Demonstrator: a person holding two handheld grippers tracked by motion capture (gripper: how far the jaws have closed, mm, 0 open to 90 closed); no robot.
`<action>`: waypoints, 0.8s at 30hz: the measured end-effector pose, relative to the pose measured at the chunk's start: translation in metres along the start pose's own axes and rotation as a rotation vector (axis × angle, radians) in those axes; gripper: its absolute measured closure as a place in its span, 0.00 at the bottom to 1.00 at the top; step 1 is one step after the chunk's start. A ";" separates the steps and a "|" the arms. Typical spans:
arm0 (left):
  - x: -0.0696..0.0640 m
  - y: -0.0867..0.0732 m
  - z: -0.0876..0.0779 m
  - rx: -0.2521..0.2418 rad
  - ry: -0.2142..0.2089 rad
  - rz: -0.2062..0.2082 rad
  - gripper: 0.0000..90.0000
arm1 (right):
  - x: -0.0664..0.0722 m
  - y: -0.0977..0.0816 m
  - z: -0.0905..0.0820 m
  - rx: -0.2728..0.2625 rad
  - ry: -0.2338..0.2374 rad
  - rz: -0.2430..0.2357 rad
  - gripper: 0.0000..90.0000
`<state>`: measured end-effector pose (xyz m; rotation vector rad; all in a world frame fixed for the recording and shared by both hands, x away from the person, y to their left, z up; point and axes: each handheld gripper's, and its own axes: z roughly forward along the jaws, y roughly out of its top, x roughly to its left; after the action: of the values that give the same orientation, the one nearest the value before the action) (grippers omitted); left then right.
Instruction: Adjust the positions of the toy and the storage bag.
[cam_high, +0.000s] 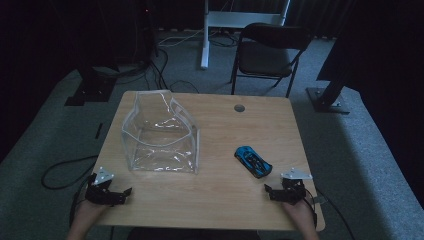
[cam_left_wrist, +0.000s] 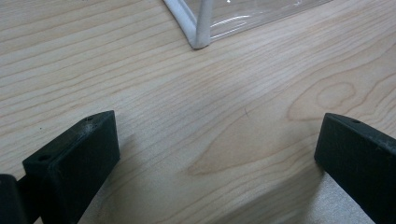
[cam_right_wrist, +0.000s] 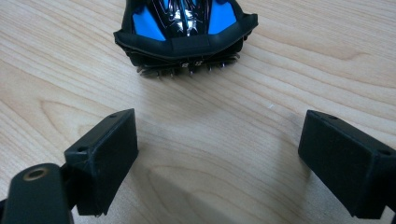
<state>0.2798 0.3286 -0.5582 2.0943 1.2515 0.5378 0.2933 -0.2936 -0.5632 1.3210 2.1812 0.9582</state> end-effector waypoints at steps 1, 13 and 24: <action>0.000 0.000 0.000 0.000 0.000 0.000 0.00 | 0.000 0.000 0.000 0.000 0.003 -0.002 0.12; 0.001 0.000 0.000 0.001 0.014 -0.017 0.00 | 0.004 -0.001 -0.010 0.066 0.019 -0.006 0.12; 0.002 0.000 0.000 -0.001 0.005 -0.010 0.00 | 0.012 0.016 -0.016 0.028 0.084 -0.022 0.14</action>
<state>0.2812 0.3305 -0.5582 2.0862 1.2636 0.5397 0.2872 -0.2837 -0.5402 1.2888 2.2750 0.9951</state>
